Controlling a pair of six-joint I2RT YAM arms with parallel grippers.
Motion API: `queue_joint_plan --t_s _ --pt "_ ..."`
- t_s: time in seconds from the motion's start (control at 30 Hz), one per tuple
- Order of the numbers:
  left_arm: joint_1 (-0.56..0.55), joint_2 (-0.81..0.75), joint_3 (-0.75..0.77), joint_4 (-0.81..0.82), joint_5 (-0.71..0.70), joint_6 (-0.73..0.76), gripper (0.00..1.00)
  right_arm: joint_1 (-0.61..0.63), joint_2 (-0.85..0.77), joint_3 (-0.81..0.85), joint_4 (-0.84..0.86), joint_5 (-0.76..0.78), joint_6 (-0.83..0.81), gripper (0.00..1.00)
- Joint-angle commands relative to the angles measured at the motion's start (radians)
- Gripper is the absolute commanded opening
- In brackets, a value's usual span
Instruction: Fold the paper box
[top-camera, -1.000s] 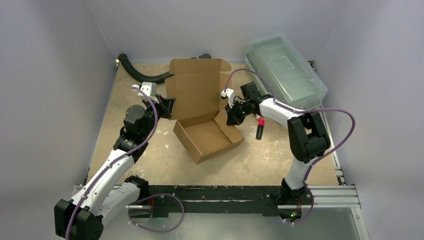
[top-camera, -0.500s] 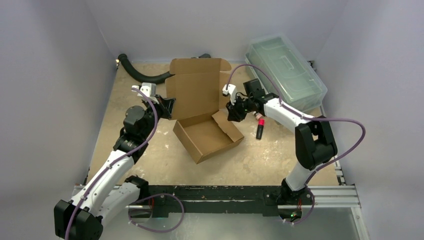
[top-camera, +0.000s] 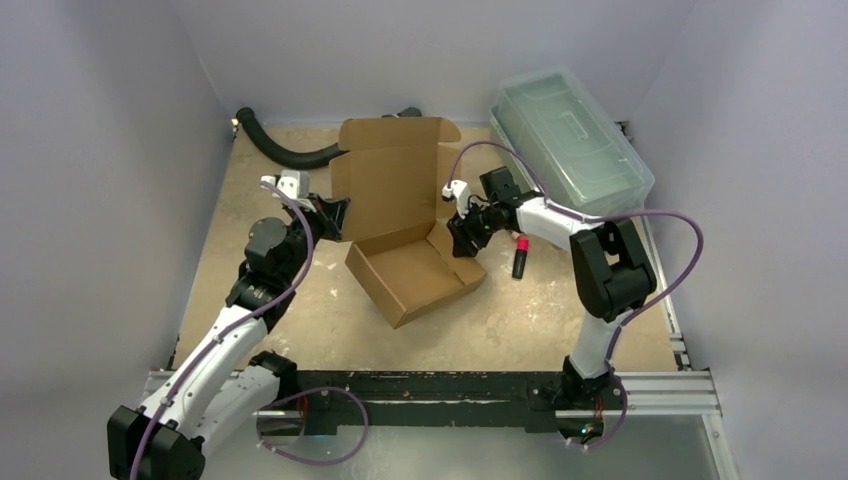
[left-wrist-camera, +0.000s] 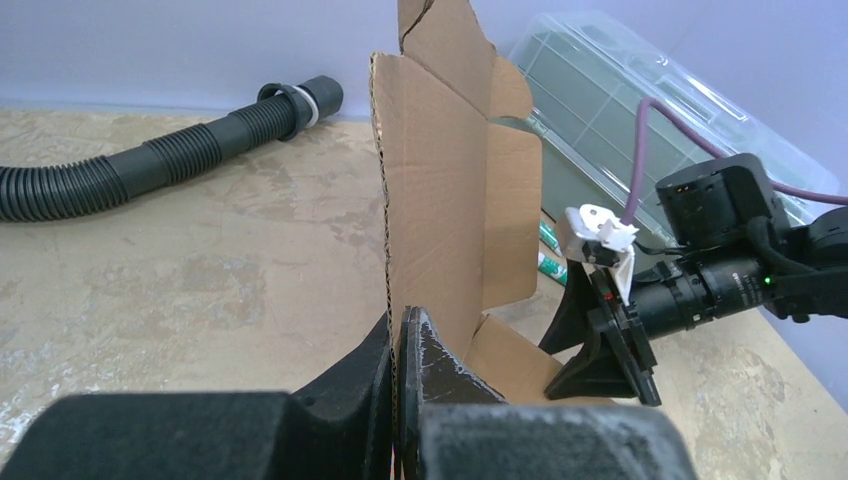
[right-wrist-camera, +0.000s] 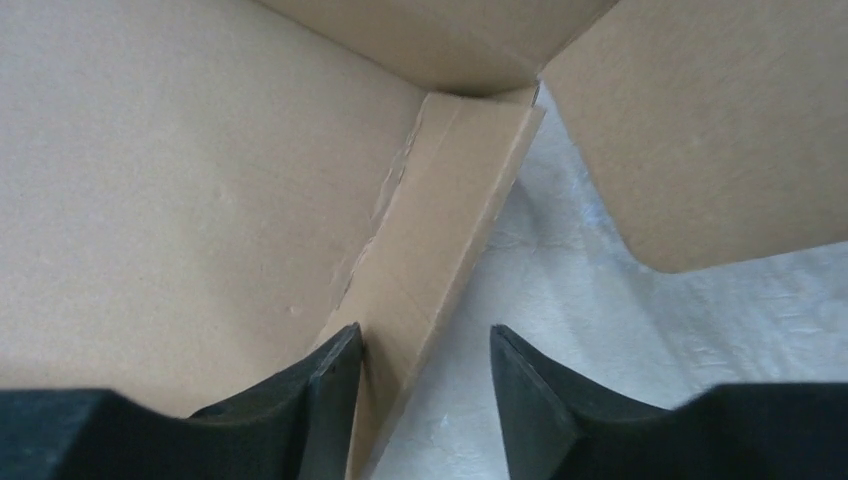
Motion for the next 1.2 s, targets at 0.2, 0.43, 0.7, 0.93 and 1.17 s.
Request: queue_joint_plan --t_s 0.2,0.43,0.7,0.93,1.17 --pt "-0.006 -0.051 -0.027 0.119 0.047 -0.041 0.00 -0.002 -0.042 -0.043 0.111 -0.073 0.062 0.03" --pt "-0.007 -0.131 -0.064 0.140 0.118 -0.082 0.00 -0.002 -0.266 -0.114 0.226 0.079 0.066 0.00" --pt "-0.007 -0.162 -0.135 0.124 0.110 -0.126 0.01 -0.002 -0.262 -0.143 0.269 0.170 0.043 0.00" --pt "-0.008 -0.156 -0.232 0.157 0.092 -0.187 0.00 0.003 -0.202 -0.151 0.289 0.242 0.025 0.00" --pt "-0.030 -0.127 -0.255 0.197 0.078 -0.175 0.00 0.017 -0.133 -0.140 0.258 0.258 -0.009 0.09"
